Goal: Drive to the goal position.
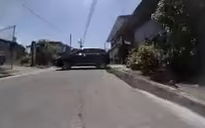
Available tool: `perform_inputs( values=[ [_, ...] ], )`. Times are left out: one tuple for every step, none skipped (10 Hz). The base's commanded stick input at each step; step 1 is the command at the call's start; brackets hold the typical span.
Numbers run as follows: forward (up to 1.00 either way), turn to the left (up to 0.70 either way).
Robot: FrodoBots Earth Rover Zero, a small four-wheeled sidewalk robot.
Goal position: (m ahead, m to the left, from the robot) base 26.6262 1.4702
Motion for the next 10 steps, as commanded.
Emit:
perform_inputs(
  values=[
    [0.0, 0.0],
    [0.0, 0.0],
    [0.0, 0.0],
    [0.0, 0.0],
    [0.0, 0.0],
    [0.0, 0.0],
    [0.0, 0.0],
    [0.0, 0.0],
    [0.0, 0.0],
    [0.01, 0.0]
  ],
)
